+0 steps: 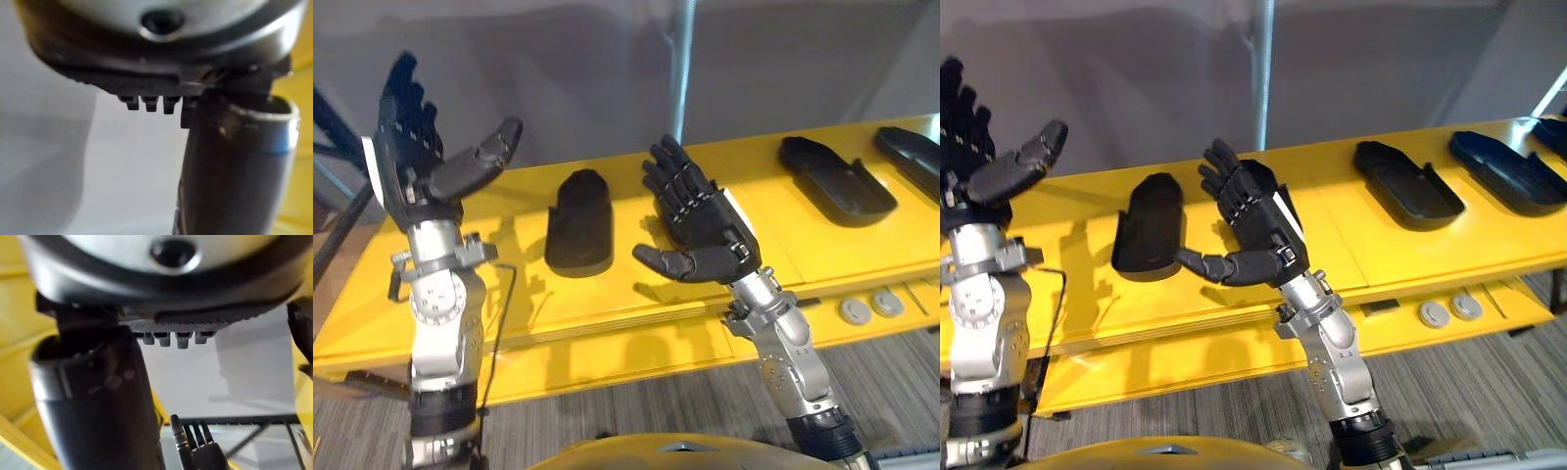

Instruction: Walk over and take three plastic housings, then place them on the shelf

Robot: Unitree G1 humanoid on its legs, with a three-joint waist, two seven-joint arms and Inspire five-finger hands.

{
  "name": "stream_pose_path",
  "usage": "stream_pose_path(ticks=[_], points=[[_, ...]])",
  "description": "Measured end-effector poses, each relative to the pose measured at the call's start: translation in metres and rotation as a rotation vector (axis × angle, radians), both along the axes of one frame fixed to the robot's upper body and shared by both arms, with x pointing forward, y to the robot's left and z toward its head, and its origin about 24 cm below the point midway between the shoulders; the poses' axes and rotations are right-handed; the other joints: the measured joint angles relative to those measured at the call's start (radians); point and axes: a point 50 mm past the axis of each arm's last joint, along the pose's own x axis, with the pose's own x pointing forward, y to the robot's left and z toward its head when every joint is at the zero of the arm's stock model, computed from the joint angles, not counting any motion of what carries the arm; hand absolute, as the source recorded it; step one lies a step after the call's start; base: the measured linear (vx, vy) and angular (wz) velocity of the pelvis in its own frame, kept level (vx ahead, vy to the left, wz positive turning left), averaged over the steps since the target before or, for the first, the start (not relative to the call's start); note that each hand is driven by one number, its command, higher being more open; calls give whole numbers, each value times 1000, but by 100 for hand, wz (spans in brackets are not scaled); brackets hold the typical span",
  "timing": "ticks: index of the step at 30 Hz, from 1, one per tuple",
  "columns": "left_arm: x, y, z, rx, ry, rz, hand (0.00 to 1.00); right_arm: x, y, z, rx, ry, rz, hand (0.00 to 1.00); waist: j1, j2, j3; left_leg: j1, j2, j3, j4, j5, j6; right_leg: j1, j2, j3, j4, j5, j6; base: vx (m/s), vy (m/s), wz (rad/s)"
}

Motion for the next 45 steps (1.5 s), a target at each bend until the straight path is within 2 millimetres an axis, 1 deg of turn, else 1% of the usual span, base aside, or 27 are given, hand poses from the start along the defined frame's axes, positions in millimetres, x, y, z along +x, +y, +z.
stream_pose_path(ticks=[1,3,5,6,8,11,13,18,19,22,25,28,31,33,36,40,42,45], points=[[-4,1,-4,-8,11,8,100,0,-2,0,-7,-1,-5,100,4,-1,0,-1,-1,-7,0,1,0,3,0,-4,0,0,0,-41,-4,30],[-16,7,-14,-24,38,49,100,3,-13,4,-19,-20,-55,100,21,-5,-3,-11,-6,-22,-4,1,-2,4,-4,-19,0,-5,4,-79,10,20],[-25,12,-15,-16,41,73,100,4,-22,6,-22,-32,-88,100,23,-11,-5,-18,-12,-29,-4,6,-1,2,-9,-28,-2,-10,9,-59,13,10],[-32,14,-15,-10,30,90,100,4,-27,7,-26,-39,-99,100,22,-14,-7,-19,-13,-28,-4,5,2,2,-10,-28,-2,-11,9,-51,20,3],[-40,16,-12,1,4,100,100,3,-32,6,-43,-35,-89,100,21,-22,-12,-19,-12,-28,-4,6,5,1,-10,-30,-2,-15,5,-43,21,-1],[-46,16,-8,30,-29,94,100,1,-32,-2,-98,27,-17,100,22,-33,-13,-20,-11,-28,-4,9,6,1,-9,-31,-2,-19,4,0,0,0],[-50,16,-6,47,-37,83,100,-4,-30,-12,-139,89,48,100,22,-40,-9,-26,-11,-30,-4,12,6,-2,-9,-35,-2,-19,5,0,16,4],[-57,19,-11,37,-19,61,100,-15,-28,-31,-214,216,191,100,25,-64,-7,-39,-12,-47,-4,20,3,-5,-9,-54,-1,-12,11,40,13,11],[-59,20,-12,36,-11,63,100,-17,-26,-33,-230,230,228,100,25,-69,-6,-39,-12,-48,-4,24,8,-5,-9,-55,-1,-12,11,57,11,3],[-59,21,-13,32,-10,63,100,-19,-20,-36,-239,250,289,100,28,-78,0,-39,-12,-52,-4,24,8,-3,-9,-59,0,-12,12,38,11,5],[-59,22,-13,-1,-18,56,100,-24,-9,-43,-248,272,367,100,28,-81,1,-35,-15,-58,-4,19,5,4,-12,-68,3,-17,12,20,23,6],[-59,22,-14,-2,-16,56,100,-27,-5,-49,-263,302,404,100,30,-81,1,-34,-16,-60,-4,15,5,5,-13,-69,6,-19,11,0,0,0],[-58,20,-17,-22,-8,45,100,-26,-5,-58,-243,346,384,100,32,-80,2,-33,-15,-61,-4,14,7,5,-13,-70,10,-23,10,0,0,0],[-56,16,-23,-80,-7,20,100,-21,-5,-70,-211,399,333,100,38,-80,2,-33,-15,-63,-4,18,5,5,-14,-72,11,-23,10,0,0,0],[-53,8,-30,-128,3,-2,100,-14,2,-79,-179,429,306,100,43,-79,2,-33,-15,-68,-4,22,2,5,-13,-76,11,-23,10,15,6,4],[-51,1,-37,-179,17,-38,100,-6,14,-83,-185,422,327,100,52,-76,4,-33,-16,-81,-4,27,6,11,-13,-88,11,-23,9,28,6,9],[-51,1,-38,-179,20,-41,100,-3,16,-83,-191,420,332,100,53,-73,7,-33,-18,-89,-4,28,6,16,-14,-96,11,-24,10,19,11,14],[-50,-2,-39,-175,24,-62,100,4,14,-82,-198,411,294,100,58,-64,17,-32,-22,-102,-4,28,5,26,-17,-110,12,-25,11,6,21,13]])
